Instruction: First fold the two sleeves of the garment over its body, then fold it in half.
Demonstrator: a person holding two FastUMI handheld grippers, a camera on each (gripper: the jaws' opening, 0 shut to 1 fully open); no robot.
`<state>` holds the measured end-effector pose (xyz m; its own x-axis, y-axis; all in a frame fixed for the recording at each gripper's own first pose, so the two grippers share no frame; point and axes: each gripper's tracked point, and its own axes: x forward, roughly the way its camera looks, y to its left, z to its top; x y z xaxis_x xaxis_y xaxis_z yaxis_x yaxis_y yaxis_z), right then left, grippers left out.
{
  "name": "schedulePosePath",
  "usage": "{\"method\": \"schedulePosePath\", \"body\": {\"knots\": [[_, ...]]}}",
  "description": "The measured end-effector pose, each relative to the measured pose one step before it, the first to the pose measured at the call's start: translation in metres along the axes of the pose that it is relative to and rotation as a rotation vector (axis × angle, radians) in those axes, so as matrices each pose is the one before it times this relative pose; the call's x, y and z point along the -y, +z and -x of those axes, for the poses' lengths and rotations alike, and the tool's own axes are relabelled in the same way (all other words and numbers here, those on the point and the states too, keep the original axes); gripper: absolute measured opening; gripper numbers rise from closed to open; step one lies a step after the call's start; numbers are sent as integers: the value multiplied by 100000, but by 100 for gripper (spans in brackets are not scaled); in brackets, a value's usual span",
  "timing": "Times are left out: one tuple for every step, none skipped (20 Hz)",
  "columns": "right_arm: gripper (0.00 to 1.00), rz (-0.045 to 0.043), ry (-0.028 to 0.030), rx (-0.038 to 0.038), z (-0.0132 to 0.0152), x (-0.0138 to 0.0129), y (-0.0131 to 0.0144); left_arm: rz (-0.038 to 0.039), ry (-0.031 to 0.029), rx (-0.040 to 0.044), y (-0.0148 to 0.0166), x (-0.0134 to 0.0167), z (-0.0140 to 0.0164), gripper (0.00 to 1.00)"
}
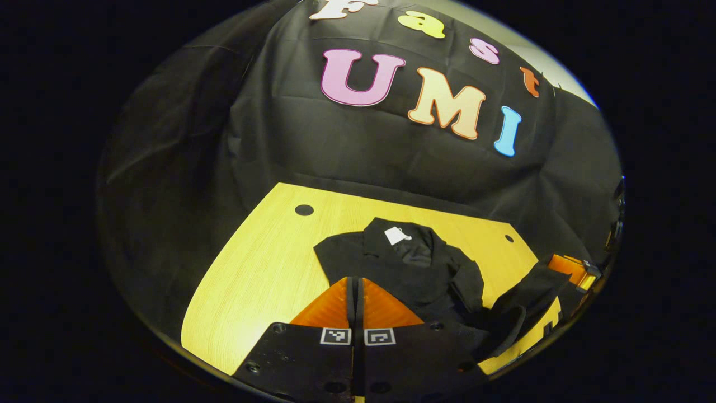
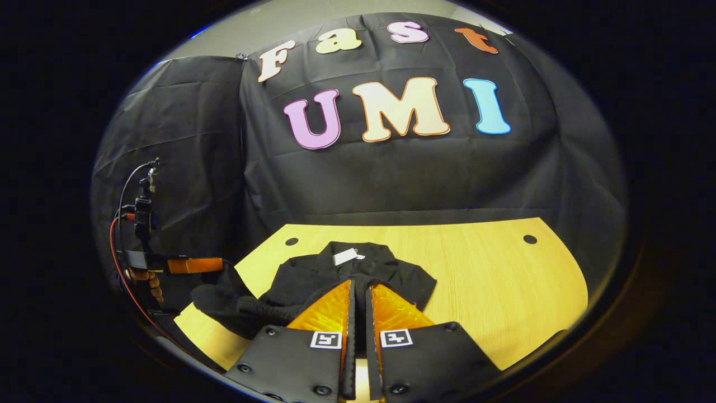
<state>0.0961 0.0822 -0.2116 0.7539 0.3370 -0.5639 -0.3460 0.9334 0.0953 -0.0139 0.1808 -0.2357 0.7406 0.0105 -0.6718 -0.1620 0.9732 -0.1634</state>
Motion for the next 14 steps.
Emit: {"method": "schedulePosePath", "body": {"knots": [[11, -358, -1121, 139, -481, 409, 425, 165, -444, 892, 754, -29, -770, 0], [11, -479, -1077, 24, -599, 384, 402, -637, -176, 817, 727, -205, -862, 0], [11, -386, -1170, -57, -493, 354, 232, -1142, -112, 255, 381, -233, -705, 0], [11, -443, -1333, 432, -638, 380, 421, -816, -403, -410, 328, -169, -810, 0], [11, -553, -1150, 158, -689, 433, 529, -398, -704, -521, 104, -112, -753, 0], [11, -476, -1228, 48, -781, 319, 420, -139, -337, -621, 148, -215, -873, 0], [11, -570, -1278, -304, -790, 398, 135, 49, -255, -1060, -87, -262, -897, 0], [11, -806, -1267, -741, -866, 400, 135, 245, -193, -1036, 12, -223, -939, 0], [11, -1084, -1437, -1280, -887, 235, -41, 309, 22, -1476, -192, -228, -964, 0], [11, -996, -1405, -706, -811, 245, 78, 102, -510, -812, 89, -220, -830, 0], [11, -562, -1275, -577, -713, 142, -38, -388, -245, -323, 97, -167, -782, 0], [11, -192, -1223, -299, -570, 123, 172, -1080, 45, -201, 166, -108, -673, 0], [11, -91, -1545, -7, -500, 133, 59, -1475, 419, -123, -27, -163, -528, 0], [11, -286, -2987, 145, -452, 454, 105, -1697, 2336, 995, 366, -536, -470, 0]]}}
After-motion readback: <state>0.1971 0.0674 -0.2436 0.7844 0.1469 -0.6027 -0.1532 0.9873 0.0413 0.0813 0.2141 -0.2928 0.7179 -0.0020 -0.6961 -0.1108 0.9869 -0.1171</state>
